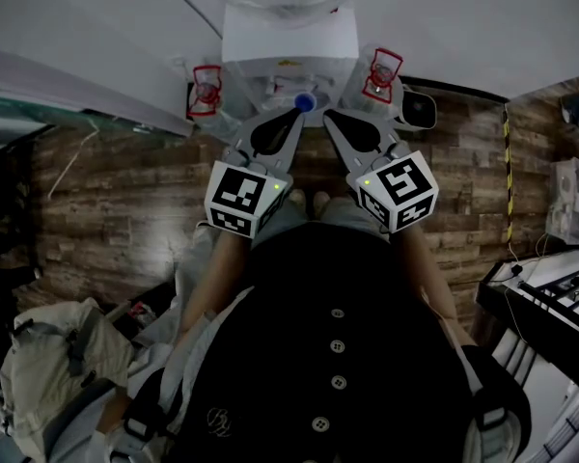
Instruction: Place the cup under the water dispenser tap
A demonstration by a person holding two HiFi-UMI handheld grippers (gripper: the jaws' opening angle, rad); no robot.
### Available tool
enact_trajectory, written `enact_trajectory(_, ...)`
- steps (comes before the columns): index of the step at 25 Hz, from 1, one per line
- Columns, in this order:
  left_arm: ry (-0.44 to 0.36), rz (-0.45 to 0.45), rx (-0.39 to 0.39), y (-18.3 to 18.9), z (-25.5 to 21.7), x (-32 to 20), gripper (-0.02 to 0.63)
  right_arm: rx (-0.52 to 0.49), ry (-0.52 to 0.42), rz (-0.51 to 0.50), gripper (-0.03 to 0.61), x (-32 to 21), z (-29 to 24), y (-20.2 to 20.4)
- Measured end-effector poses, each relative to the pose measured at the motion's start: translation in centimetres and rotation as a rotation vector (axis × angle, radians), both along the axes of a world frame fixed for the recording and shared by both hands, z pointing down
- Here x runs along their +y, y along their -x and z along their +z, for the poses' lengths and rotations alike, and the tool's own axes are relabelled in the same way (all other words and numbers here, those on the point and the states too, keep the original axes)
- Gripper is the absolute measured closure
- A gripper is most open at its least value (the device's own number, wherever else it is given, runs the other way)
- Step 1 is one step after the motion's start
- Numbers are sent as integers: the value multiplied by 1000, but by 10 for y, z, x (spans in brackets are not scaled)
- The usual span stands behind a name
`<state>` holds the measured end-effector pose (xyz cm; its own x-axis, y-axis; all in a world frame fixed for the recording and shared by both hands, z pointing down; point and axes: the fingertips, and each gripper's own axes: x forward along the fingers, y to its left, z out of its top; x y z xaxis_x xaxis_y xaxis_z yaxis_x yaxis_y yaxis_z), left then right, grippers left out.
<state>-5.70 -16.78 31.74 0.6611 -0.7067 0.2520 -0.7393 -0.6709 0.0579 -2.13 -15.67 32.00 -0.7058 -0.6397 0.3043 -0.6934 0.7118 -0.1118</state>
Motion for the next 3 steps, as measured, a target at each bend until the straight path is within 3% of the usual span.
enact_trajectory(3,2,1,-1,-1,2,0,614,7,-1,0,578,0,2,-1)
